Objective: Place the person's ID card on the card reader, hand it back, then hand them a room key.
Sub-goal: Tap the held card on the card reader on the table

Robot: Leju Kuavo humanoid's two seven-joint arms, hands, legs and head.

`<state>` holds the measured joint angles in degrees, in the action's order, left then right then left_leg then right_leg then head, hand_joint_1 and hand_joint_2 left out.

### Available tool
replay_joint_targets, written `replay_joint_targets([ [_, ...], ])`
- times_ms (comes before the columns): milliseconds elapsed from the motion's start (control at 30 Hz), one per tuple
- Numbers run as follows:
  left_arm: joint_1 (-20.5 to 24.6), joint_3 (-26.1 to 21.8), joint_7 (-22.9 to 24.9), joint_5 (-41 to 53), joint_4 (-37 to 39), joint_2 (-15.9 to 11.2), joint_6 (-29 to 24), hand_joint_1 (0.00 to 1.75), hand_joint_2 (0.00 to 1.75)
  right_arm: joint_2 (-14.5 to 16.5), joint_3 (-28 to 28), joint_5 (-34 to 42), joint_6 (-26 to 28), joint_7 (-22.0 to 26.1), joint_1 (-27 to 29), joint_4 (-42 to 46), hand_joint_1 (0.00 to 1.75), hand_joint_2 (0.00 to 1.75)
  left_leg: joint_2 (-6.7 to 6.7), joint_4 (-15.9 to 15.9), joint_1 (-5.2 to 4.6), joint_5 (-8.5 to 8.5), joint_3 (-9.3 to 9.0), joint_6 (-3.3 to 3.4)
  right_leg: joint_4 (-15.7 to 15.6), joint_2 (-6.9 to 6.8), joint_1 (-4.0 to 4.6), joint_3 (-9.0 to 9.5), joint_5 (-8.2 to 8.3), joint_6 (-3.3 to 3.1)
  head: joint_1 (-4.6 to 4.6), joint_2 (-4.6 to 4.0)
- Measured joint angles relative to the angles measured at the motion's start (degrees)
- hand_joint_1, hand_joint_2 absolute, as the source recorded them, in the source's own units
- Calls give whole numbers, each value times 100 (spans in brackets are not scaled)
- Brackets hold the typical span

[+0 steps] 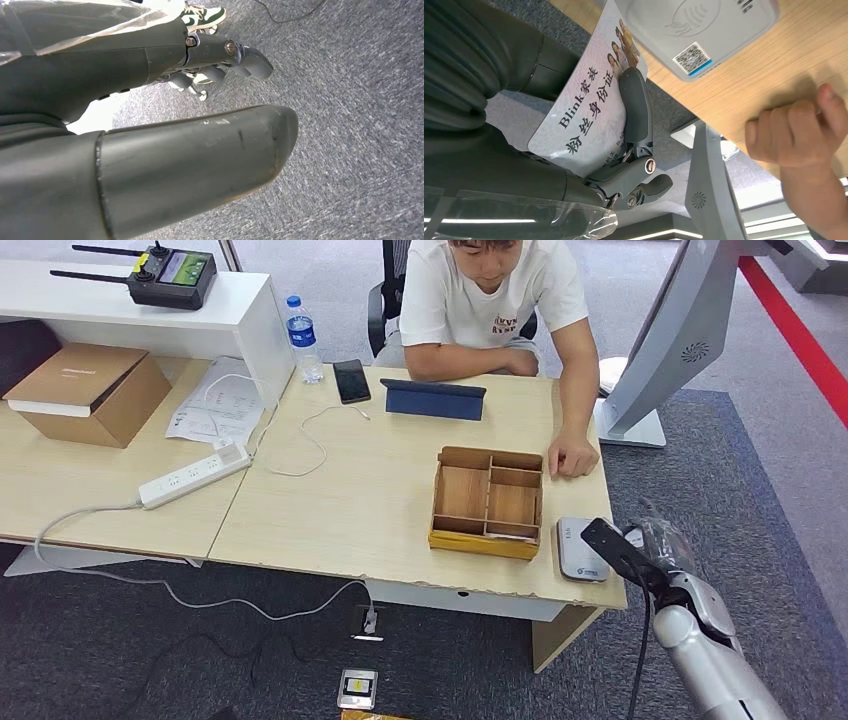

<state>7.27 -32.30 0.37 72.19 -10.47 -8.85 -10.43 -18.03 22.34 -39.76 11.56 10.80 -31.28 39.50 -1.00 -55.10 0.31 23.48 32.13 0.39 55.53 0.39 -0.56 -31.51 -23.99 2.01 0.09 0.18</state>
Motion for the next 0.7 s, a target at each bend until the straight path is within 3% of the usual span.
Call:
replay_joint_targets([
  [233,1,0,1,4,0,0,3,0,0,42,28,-17,-37,-1,2,54,175,175,0,0,0,0,0,0,0,0,0,0,0,0,0,1],
  [433,-1,0,11,9,0,0,15,0,0,283,170,-178,-174,-66,55,303,175,175,0,0,0,0,0,0,0,0,-1,0,0,0,0,1],
  [700,-3,0,43,10,0,0,13,0,0,294,205,-198,-46,10,37,153,175,175,0,0,-1,0,0,0,0,0,-1,-1,0,0,0,0],
])
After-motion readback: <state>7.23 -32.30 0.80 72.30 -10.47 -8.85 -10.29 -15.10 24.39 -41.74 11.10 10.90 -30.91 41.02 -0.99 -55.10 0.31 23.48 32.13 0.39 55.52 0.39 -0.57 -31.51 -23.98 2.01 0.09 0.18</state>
